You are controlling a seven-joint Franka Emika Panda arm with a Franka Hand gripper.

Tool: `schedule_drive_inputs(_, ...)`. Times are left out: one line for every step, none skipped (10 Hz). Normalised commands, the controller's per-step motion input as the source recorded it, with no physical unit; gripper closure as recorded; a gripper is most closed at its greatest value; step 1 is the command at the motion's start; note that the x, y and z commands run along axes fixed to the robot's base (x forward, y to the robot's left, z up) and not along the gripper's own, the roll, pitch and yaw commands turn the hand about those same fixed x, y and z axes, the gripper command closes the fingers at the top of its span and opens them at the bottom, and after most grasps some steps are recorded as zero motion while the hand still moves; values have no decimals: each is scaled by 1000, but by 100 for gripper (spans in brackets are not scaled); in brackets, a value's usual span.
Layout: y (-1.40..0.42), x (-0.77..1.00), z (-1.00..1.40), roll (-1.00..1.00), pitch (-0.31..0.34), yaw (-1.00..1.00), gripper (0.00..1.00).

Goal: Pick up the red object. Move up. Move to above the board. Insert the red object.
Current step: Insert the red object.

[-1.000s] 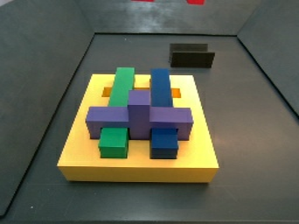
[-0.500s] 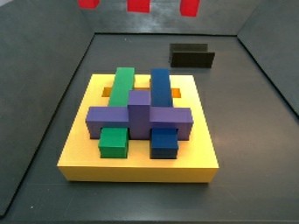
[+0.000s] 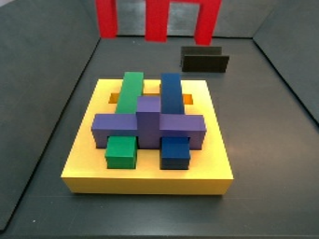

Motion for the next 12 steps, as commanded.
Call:
schedule_drive_inputs(0,214,-563,267,-99,54,100)
schedule_drive_inputs(0,9,-549,246,-133,83,100)
schedule_drive_inputs(0,-157,-494,201,-197,66,100)
schedule_drive_inputs(0,-277,-329,96,-237,46,100)
schedule_drive_inputs(0,-77,-386,14,-254,0,100)
schedule_drive_inputs(0,0,-394,0,-221,0,100)
schedule_drive_inputs(11,0,-303,-9,-144,0,100)
schedule_drive_inputs(0,0,-226,0,-107,0,100)
schedule_drive_inputs(0,-66,-174,1,-83,0,100)
schedule_drive_inputs(0,-51,-49,27,-14,0,100)
schedule_drive_inputs(0,-23,-126,37,-40,0,100)
schedule_drive_inputs(0,0,-149,26,-54,0,100)
